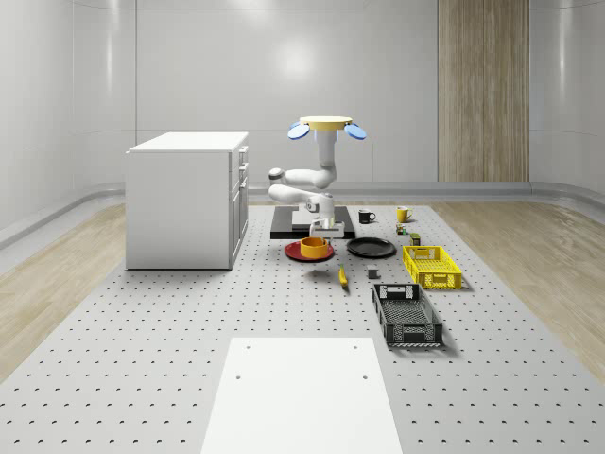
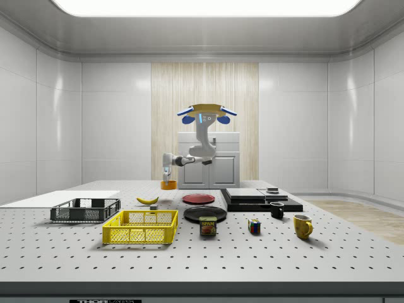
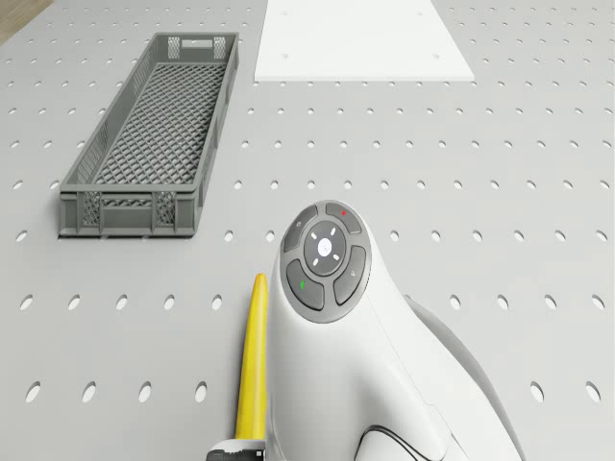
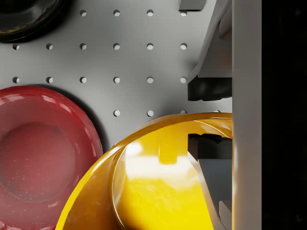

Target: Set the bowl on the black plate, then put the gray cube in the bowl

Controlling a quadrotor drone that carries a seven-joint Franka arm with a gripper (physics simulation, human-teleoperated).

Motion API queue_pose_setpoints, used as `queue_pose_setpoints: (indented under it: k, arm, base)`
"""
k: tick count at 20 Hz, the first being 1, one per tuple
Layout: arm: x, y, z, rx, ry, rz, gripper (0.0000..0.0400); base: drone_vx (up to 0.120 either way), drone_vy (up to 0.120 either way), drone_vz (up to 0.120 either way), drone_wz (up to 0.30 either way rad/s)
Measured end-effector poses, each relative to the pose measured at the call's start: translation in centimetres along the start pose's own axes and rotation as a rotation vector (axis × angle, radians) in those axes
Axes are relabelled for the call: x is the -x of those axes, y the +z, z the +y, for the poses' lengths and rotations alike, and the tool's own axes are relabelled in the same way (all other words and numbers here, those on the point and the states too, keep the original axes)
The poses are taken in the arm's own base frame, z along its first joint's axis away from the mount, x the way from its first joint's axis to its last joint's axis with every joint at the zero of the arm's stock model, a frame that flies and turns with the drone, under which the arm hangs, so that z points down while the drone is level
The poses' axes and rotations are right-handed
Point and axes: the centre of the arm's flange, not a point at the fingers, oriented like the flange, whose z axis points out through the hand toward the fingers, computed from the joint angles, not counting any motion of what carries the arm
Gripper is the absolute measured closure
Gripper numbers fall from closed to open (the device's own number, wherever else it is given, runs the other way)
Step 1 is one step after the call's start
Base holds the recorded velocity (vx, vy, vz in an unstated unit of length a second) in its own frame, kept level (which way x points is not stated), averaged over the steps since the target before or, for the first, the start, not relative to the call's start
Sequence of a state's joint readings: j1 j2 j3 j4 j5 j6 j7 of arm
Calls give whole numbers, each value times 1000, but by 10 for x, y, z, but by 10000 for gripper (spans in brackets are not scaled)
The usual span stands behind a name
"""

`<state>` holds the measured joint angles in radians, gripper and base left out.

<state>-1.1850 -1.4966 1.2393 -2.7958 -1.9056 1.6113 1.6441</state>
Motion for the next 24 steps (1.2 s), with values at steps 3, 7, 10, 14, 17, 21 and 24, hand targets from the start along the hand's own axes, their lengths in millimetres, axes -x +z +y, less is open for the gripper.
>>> queue_pose_setpoints:
  k: [3, 7, 10, 14, 17, 21, 24]
  arm:
    - [0, 0, 0, 0, 0, 0, 300]
    - [0, 0, 0, 0, 0, 0, 300]
    - [0, 0, 0, 0, 0, 0, 300]
    - [0, 0, 0, 0, 0, 0, 300]
    - [0, 0, 0, 0, 0, 0, 300]
    - [0, 0, 0, 0, 0, 0, 300]
    - [0, 0, 0, 0, 0, 0, 300]
  base:
    - [-120, 120, 0, 0]
    - [-120, 120, 0, 0]
    - [-120, 120, 0, 0]
    - [-120, 120, 0, 0]
    - [-120, 120, 0, 0]
    - [-120, 120, 0, 0]
    - [-120, 120, 0, 0]
